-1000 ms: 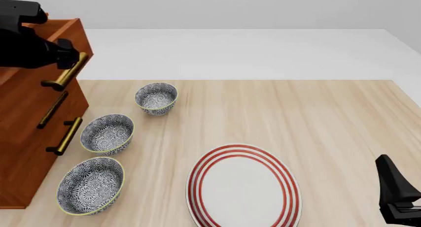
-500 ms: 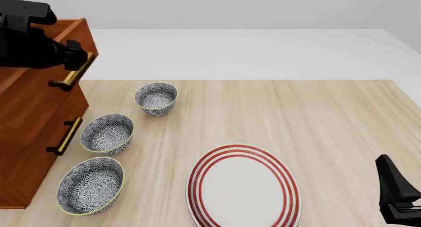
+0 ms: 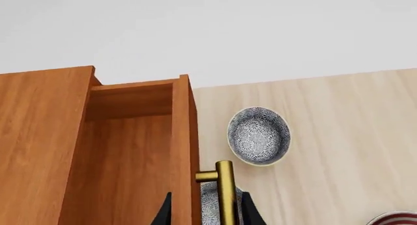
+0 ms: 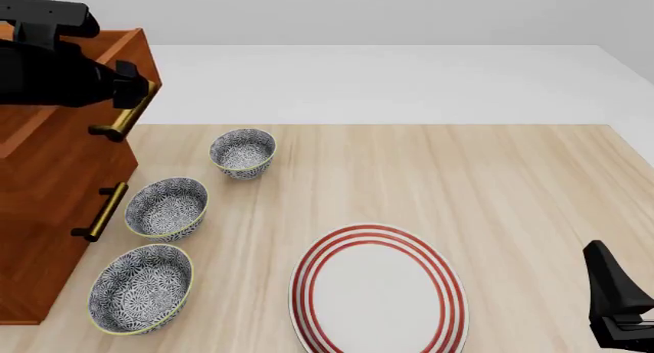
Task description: Open the top drawer of the cabinet.
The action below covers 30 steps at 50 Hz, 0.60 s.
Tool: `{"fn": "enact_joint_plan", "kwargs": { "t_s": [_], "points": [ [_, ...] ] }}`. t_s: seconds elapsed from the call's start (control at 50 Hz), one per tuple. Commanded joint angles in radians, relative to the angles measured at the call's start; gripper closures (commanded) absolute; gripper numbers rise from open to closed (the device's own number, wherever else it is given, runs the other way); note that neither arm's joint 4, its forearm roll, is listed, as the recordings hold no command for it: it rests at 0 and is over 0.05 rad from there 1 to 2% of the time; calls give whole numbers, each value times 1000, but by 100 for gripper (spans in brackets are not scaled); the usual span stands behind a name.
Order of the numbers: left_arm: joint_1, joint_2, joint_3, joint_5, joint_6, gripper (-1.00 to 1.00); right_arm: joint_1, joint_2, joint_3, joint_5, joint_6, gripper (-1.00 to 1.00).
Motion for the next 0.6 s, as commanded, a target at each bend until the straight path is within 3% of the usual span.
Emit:
{"fn": "enact_joint_plan", "kwargs": {
  "t_s": [0.02, 0.6],
  "points": [
    [-35, 48, 56, 10, 28, -100, 0, 0, 0, 0, 0, -100],
    [-53, 100, 15, 32, 65, -100, 0, 0, 0, 0, 0, -100]
  ]
}}
